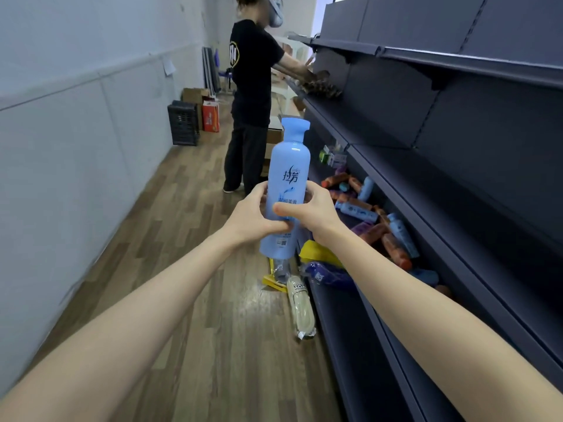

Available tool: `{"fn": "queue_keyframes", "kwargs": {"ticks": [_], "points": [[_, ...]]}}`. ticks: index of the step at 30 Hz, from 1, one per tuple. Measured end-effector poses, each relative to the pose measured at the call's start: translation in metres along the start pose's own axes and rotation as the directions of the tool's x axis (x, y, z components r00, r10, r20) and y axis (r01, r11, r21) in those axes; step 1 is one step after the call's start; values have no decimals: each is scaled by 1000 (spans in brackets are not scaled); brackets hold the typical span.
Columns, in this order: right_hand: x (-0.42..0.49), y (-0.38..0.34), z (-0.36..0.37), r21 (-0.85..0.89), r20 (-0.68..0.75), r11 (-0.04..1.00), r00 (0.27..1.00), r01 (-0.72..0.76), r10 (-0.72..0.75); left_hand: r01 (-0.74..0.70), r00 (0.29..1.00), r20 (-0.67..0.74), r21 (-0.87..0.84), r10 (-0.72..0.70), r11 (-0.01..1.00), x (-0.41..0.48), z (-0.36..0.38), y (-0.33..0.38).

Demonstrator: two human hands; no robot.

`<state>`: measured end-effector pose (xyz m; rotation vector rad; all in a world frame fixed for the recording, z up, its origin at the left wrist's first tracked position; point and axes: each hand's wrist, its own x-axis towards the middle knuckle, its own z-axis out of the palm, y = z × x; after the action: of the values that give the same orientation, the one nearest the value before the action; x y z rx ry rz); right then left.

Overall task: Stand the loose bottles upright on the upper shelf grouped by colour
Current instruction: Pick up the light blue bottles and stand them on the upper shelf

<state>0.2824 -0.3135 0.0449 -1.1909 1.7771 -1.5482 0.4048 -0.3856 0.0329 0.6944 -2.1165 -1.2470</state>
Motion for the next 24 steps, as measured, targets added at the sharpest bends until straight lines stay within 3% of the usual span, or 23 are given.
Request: {"fn": "queue_keyframes", "kwargs": {"ticks": [24], "points": [[193, 65, -52, -102, 87, 995, 996, 16, -7, 67, 988, -141, -5, -67, 998, 187, 46, -46]]}}
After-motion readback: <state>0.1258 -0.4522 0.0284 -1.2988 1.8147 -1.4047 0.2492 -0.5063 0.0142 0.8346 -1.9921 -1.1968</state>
